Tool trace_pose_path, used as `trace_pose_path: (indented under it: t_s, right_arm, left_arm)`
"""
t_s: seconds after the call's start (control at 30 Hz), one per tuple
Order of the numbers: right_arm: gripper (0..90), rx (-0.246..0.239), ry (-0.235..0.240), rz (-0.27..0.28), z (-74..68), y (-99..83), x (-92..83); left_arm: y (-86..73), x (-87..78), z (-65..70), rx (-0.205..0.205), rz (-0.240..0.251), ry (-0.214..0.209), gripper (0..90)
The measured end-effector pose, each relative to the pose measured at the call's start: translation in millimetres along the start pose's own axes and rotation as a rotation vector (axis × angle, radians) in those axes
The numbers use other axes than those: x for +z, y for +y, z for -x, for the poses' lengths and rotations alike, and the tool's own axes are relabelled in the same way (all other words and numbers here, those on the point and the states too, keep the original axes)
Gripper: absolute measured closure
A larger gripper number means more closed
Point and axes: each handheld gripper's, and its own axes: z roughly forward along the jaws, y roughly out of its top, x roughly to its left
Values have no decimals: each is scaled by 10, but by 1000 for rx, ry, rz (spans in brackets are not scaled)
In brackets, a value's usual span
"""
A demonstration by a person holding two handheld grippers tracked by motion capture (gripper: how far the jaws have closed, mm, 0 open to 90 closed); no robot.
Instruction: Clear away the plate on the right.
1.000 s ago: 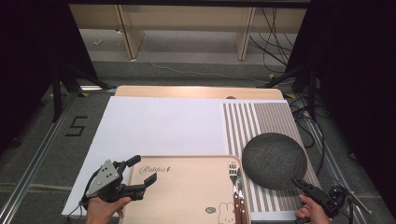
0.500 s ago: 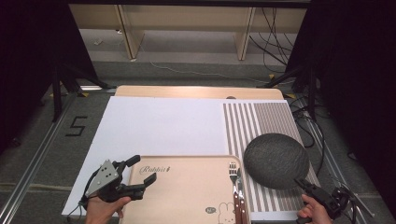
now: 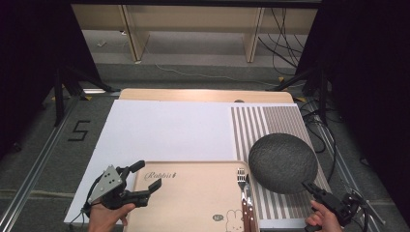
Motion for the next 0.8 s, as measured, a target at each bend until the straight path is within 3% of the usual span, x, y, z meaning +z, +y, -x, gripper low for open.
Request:
trace_pose_path:
  t_s: [0.2,0.23,0.3,0.5,0.63,0.8]
  right_arm:
    - [872,-49,39,-14,-45,-74,42]
    - [872,-24,34,-30,-72,-95,42]
    - [873,-47,44,-33,-78,-117,67]
    - [870,-51,60,-68,-134,-213,117]
    - [872,-83,68,-103,-184,-303,169]
    - [872,-72,82,-172,-265,-441,232]
  left_arm:
    - [1,-2,-2,1,1,1,158]
    - [2,-3,-3,1,0,2,159]
    - [2,-4,-3,1,2,2,158]
    - [7,-8,-7,-2,5,2,158]
    - [8,-9,-5,0,6,3,159]
    - [12,-15,-10,0,7,3,158]
